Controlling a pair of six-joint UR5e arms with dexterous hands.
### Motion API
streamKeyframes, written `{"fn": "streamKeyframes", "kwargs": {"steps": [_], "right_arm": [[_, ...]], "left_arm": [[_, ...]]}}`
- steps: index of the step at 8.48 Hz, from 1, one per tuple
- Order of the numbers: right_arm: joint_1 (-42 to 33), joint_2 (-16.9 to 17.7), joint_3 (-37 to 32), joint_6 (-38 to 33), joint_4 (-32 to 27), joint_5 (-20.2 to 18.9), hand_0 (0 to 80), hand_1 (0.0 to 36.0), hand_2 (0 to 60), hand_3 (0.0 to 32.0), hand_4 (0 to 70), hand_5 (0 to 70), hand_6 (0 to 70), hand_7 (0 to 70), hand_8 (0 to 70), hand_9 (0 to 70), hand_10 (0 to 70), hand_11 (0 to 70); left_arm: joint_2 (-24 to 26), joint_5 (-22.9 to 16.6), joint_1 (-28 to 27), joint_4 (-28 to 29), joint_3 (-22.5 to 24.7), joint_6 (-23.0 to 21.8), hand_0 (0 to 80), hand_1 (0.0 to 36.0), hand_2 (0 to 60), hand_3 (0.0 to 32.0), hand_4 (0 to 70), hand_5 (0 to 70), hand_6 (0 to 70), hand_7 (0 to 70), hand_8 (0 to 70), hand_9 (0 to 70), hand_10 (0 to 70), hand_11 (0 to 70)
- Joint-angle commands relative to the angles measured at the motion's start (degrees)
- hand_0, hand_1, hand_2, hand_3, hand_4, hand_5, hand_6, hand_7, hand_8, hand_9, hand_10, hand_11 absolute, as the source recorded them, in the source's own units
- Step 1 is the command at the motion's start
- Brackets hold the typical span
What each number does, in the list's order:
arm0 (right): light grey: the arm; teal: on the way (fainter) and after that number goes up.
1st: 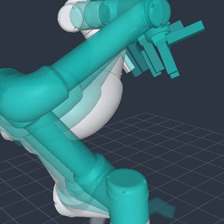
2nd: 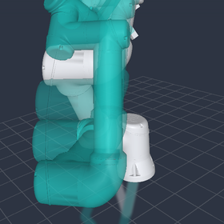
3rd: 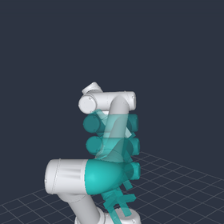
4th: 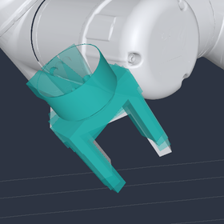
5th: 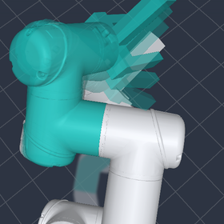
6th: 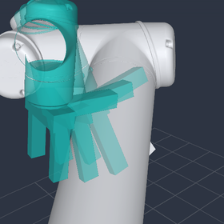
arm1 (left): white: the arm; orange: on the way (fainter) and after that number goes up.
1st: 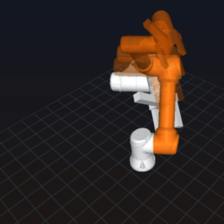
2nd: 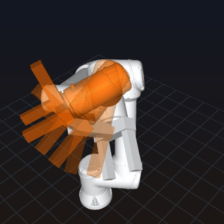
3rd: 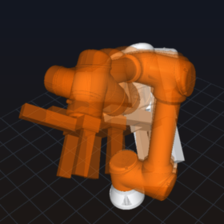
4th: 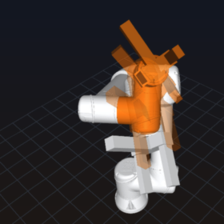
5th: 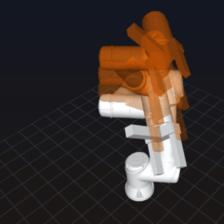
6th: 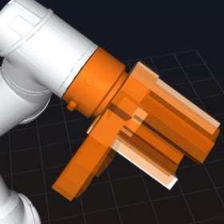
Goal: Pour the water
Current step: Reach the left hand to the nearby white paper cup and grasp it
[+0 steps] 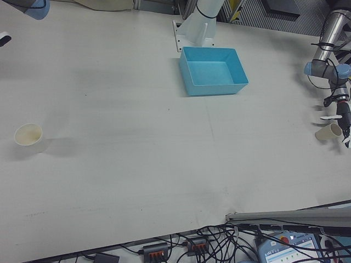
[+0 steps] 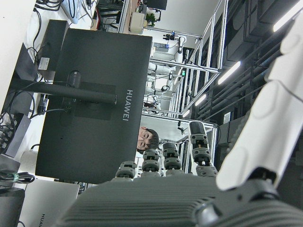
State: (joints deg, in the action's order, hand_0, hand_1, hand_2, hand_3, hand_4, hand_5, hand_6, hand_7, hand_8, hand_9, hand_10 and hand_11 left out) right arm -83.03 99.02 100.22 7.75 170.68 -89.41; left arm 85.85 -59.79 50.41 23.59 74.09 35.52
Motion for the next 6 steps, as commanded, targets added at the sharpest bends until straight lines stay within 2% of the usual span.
{"fn": "streamKeyframes", "kwargs": {"steps": [1, 6], "right_arm": [[-0.11, 0.04, 0.33, 0.07, 0.00, 0.03, 49.8, 8.8, 0.0, 0.0, 21.3, 18.0, 7.8, 13.1, 7.8, 8.5, 2.5, 4.6], [-0.20, 0.04, 0.50, -0.02, 0.00, 0.03, 49.7, 8.7, 0.0, 0.0, 20.4, 17.6, 7.4, 12.6, 7.6, 8.3, 2.4, 4.5]], "left_arm": [[1.25, 0.03, -0.48, -1.35, -0.18, 0.07, 59.9, 15.3, 0.0, 0.0, 18.6, 20.4, 6.0, 13.7, 2.2, 1.9, 3.2, 6.7], [1.87, 1.35, -2.50, -2.58, -0.18, -0.01, 60.3, 15.6, 0.0, 0.0, 18.9, 20.7, 6.1, 13.7, 2.4, 2.0, 3.1, 6.4]]}}
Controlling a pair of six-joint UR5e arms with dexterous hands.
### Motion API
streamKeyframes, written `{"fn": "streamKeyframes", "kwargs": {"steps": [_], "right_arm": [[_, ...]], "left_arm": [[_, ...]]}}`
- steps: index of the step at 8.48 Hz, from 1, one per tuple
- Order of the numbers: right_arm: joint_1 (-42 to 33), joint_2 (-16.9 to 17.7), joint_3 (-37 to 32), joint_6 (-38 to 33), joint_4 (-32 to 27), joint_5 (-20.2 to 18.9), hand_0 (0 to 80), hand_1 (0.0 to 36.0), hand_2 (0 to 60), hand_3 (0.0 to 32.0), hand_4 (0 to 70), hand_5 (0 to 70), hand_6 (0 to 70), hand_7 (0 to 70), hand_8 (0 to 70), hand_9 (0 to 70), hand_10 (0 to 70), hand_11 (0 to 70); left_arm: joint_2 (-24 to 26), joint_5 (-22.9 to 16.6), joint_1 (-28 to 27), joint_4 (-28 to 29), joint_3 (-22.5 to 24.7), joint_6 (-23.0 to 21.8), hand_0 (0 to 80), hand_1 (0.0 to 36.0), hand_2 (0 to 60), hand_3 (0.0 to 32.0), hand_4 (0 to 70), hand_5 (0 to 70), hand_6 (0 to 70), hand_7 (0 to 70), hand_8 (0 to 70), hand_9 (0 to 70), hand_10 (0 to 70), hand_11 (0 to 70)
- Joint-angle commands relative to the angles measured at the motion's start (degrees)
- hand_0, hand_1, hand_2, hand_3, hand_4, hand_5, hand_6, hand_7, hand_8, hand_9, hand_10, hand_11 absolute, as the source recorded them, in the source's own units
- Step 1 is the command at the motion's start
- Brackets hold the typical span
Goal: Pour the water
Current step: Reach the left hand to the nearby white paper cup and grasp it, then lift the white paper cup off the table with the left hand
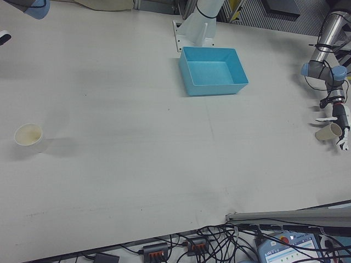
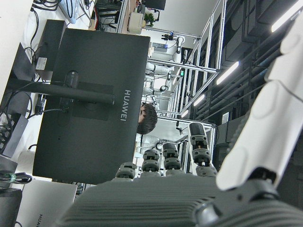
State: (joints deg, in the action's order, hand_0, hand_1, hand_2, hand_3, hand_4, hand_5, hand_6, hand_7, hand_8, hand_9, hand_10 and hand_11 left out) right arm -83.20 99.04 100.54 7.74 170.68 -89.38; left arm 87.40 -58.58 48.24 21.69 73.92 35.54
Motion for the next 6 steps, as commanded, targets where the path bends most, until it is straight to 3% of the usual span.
{"fn": "streamKeyframes", "kwargs": {"steps": [1, 6], "right_arm": [[-0.04, 0.02, 0.18, 0.00, 0.00, 0.00, 49.6, 8.5, 0.0, 0.0, 19.9, 17.6, 7.2, 12.4, 7.5, 8.2, 2.4, 4.4], [0.14, 0.11, 0.01, 0.00, -0.09, 0.00, 49.3, 8.4, 0.0, 0.0, 18.9, 17.3, 6.7, 11.7, 7.3, 8.0, 2.4, 4.4]], "left_arm": [[1.01, 0.13, -0.34, -1.30, 0.00, -0.03, 60.3, 15.5, 0.0, 0.0, 19.2, 21.0, 6.3, 13.8, 2.5, 2.1, 3.1, 6.4], [2.60, 0.13, -0.34, -2.97, 0.00, -0.03, 59.8, 14.9, 0.0, 0.0, 23.7, 26.1, 7.0, 14.6, 3.2, 2.8, 3.4, 6.7]]}}
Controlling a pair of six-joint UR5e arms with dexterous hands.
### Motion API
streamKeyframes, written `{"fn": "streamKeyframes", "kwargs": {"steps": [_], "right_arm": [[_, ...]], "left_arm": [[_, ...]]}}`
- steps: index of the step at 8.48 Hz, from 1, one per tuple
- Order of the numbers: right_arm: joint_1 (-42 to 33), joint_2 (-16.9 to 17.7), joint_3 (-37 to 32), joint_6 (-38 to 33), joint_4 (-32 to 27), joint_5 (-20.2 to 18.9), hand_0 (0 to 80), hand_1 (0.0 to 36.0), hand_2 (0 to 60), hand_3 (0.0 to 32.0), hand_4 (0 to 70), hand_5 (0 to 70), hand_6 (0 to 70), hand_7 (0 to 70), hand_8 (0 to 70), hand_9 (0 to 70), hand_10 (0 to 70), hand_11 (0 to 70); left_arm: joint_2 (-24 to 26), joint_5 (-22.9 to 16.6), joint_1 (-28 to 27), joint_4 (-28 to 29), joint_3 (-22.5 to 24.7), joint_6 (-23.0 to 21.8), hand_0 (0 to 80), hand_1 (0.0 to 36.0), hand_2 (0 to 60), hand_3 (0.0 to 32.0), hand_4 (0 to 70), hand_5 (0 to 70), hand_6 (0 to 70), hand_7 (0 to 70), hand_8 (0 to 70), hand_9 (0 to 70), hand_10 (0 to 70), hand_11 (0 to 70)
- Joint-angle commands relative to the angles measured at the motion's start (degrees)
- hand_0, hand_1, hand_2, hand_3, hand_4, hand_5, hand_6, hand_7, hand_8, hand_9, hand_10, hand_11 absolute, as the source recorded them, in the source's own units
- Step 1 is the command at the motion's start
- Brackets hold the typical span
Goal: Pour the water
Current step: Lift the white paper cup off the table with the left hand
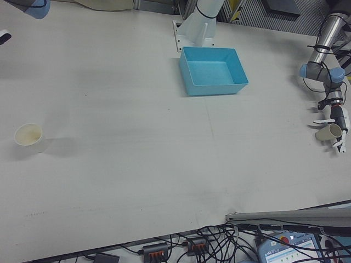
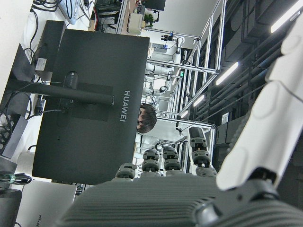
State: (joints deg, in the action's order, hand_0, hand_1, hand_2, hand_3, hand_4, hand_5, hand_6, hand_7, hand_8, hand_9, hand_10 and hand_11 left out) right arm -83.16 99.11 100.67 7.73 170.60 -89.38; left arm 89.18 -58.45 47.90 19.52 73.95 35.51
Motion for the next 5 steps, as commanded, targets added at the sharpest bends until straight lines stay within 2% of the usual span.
{"fn": "streamKeyframes", "kwargs": {"steps": [1, 3, 4, 5], "right_arm": [[0.10, 0.03, -0.13, 0.00, -0.01, 0.00, 49.3, 8.4, 0.0, 0.0, 19.1, 17.4, 6.7, 11.8, 7.3, 8.0, 2.4, 4.4], [0.01, 0.12, -0.13, 0.00, -0.01, 0.00, 49.4, 8.4, 0.0, 0.0, 19.4, 17.4, 6.8, 11.7, 7.3, 7.9, 2.5, 4.5], [0.01, 0.12, -0.13, 0.00, -0.01, 0.00, 49.2, 8.3, 0.0, 0.0, 19.1, 17.3, 6.6, 11.6, 7.2, 7.9, 2.6, 4.6], [0.01, 0.21, -0.04, 0.00, -0.01, 0.00, 49.4, 8.5, 0.0, 0.0, 19.3, 17.4, 6.6, 11.6, 7.2, 7.9, 2.5, 4.6]], "left_arm": [[0.99, 0.00, 0.00, -1.06, -0.04, 0.00, 59.8, 14.2, 0.0, 0.0, 32.3, 30.6, 6.9, 14.3, 3.4, 2.5, 3.7, 6.9], [1.52, 0.00, 0.00, -1.84, -0.04, 0.00, 59.1, 13.1, 0.0, 0.0, 46.4, 41.1, 6.8, 13.4, 3.2, 1.9, 4.1, 7.0], [1.52, 0.70, 0.00, -2.20, -0.04, 0.00, 59.2, 13.1, 0.0, 0.0, 51.9, 55.8, 7.3, 13.3, 3.2, 1.8, 4.5, 7.5], [1.44, 1.31, 0.00, -2.20, -0.04, 0.00, 60.8, 14.7, 0.0, 0.0, 58.5, 70.0, 8.6, 13.4, 3.7, 2.2, 5.4, 8.8]]}}
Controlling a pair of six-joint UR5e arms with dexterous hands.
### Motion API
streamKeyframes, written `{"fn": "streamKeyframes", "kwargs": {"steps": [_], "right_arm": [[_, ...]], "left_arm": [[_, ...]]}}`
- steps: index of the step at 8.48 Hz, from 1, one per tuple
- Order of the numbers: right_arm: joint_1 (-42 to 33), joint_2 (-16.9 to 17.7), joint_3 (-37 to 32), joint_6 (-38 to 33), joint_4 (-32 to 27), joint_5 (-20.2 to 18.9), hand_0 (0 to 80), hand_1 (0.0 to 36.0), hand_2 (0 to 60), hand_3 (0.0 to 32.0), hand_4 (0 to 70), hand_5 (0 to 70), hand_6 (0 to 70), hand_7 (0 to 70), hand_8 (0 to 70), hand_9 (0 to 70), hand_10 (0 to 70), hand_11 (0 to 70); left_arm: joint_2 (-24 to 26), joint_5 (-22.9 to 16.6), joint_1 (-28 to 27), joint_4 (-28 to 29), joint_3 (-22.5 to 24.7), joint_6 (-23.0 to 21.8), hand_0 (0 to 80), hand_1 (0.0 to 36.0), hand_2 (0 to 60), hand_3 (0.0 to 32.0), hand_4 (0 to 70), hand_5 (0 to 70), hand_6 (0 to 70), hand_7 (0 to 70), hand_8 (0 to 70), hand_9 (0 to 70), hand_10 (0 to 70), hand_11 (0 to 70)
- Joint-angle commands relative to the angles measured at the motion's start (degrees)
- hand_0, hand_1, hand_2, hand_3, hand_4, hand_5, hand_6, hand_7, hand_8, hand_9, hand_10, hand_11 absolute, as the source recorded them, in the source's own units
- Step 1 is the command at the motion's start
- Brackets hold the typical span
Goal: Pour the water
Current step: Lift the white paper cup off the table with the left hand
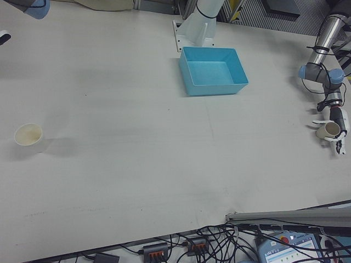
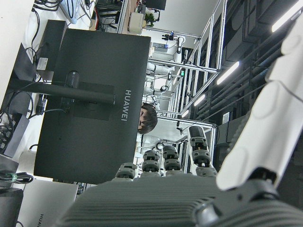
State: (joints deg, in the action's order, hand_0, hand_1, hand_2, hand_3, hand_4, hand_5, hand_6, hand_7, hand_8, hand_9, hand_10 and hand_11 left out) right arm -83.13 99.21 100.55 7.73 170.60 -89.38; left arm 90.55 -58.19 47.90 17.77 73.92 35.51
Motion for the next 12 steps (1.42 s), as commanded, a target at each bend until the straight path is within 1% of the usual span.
{"fn": "streamKeyframes", "kwargs": {"steps": [1, 2, 3, 4, 5, 6, 7, 8, 9, 10, 11, 12], "right_arm": [[-0.10, 0.10, 0.08, 0.00, 0.00, 0.00, 49.3, 8.5, 0.0, 0.0, 19.0, 17.2, 6.5, 11.5, 7.1, 7.9, 2.4, 4.5], [-0.10, 0.10, 0.17, 0.00, 0.00, 0.00, 49.5, 8.5, 0.0, 0.0, 18.7, 17.3, 6.4, 11.4, 7.1, 7.8, 2.4, 4.4], [-0.10, 0.19, 0.17, 0.00, 0.00, 0.09, 49.6, 8.6, 0.0, 0.0, 18.7, 17.3, 6.3, 11.4, 7.1, 7.8, 2.4, 4.4], [-0.28, 0.28, 0.43, 0.00, 0.00, 0.09, 49.6, 8.8, 0.0, 0.0, 18.5, 17.4, 6.3, 11.3, 7.1, 7.8, 2.3, 4.3], [-0.36, 0.28, 0.78, 0.00, 0.00, 0.09, 49.6, 8.8, 0.0, 0.0, 18.2, 17.5, 6.1, 11.0, 7.0, 7.6, 2.3, 4.2], [-0.45, 0.37, 0.96, 0.00, 0.00, 0.00, 49.7, 8.9, 0.0, 0.0, 17.9, 17.5, 6.1, 11.0, 7.0, 7.7, 2.2, 4.2], [-0.54, 0.54, 1.22, 0.00, 0.00, 0.00, 49.9, 9.4, 0.0, 0.0, 18.1, 17.6, 6.2, 11.1, 7.0, 7.7, 2.2, 4.1], [-0.72, 0.54, 1.49, -0.09, 0.09, 0.00, 50.2, 10.1, 0.0, 0.0, 18.0, 17.8, 6.2, 11.0, 7.1, 7.7, 2.1, 4.1], [-0.89, 0.72, 1.92, -0.09, 0.09, 0.00, 50.3, 10.3, 0.0, 0.0, 18.2, 17.9, 6.2, 11.1, 7.0, 7.6, 2.1, 4.1], [-0.98, 1.94, 2.19, -0.17, 0.09, 0.09, 50.5, 10.6, 0.0, 0.0, 18.4, 18.0, 6.2, 11.3, 7.1, 7.6, 2.0, 4.0], [-0.89, 3.78, 1.41, -0.09, -0.52, 0.35, 50.5, 10.7, 0.0, 0.0, 18.2, 18.2, 6.1, 11.1, 7.2, 7.7, 2.0, 4.0], [-0.98, 4.84, -0.34, 0.17, -1.14, 0.53, 50.5, 10.6, 0.0, 0.0, 18.3, 18.1, 6.1, 11.1, 7.4, 7.9, 2.1, 4.2]], "left_arm": [[-0.02, 1.06, 0.00, -0.45, 0.00, 0.00, 62.8, 17.8, 0.0, 0.0, 63.6, 70.0, 9.9, 13.5, 4.2, 2.6, 6.0, 9.7], [-0.02, 1.24, 0.00, -0.45, 0.00, -0.09, 62.2, 23.1, 16.2, 0.0, 63.1, 70.0, 10.5, 13.5, 4.3, 2.7, 6.3, 10.4], [-0.02, 1.33, 0.00, -0.37, 0.08, -0.17, 60.1, 25.6, 31.3, 0.0, 62.3, 70.0, 10.4, 13.0, 4.4, 2.6, 6.3, 10.5], [-0.02, 1.33, 0.00, -0.36, 0.35, -0.44, 57.5, 28.4, 49.9, 0.0, 61.4, 70.0, 10.3, 12.6, 4.3, 2.4, 6.3, 10.6], [-0.11, 1.33, 0.09, -0.10, 1.04, -0.70, 55.0, 31.4, 60.0, 0.0, 61.4, 70.0, 10.4, 12.2, 4.5, 2.2, 6.2, 10.4], [-0.11, 1.24, 0.00, 0.07, 2.10, -2.97, 53.7, 32.6, 60.0, 0.0, 60.9, 70.0, 10.4, 11.8, 4.6, 2.1, 6.1, 10.2], [-0.46, 0.98, 0.00, -0.80, 5.76, -5.42, 52.6, 35.1, 60.0, 0.0, 60.9, 70.0, 10.9, 11.8, 4.8, 2.4, 6.1, 10.3], [-0.55, 0.89, 0.00, -4.37, 10.67, -7.01, 53.2, 36.0, 60.0, 0.0, 59.4, 70.0, 10.6, 11.7, 4.8, 2.5, 6.0, 10.3], [-0.73, 0.80, -0.09, -7.37, 14.72, -8.77, 53.7, 36.0, 60.0, 0.0, 58.1, 70.0, 10.1, 11.3, 4.5, 2.2, 5.7, 10.1], [-0.64, 0.80, -0.09, -8.87, 17.46, -9.48, 54.3, 36.0, 60.0, 0.0, 56.5, 70.0, 9.9, 11.3, 4.8, 2.7, 5.6, 10.0], [-0.55, 0.80, -0.17, -10.98, 20.36, -9.49, 55.5, 36.0, 60.0, 0.0, 56.7, 70.0, 9.5, 10.7, 4.7, 2.2, 5.4, 10.0], [-0.55, 0.71, -0.09, -12.91, 23.08, -9.58, 56.2, 36.0, 60.0, 0.0, 55.5, 70.0, 9.2, 10.4, 4.7, 2.0, 5.1, 9.6]]}}
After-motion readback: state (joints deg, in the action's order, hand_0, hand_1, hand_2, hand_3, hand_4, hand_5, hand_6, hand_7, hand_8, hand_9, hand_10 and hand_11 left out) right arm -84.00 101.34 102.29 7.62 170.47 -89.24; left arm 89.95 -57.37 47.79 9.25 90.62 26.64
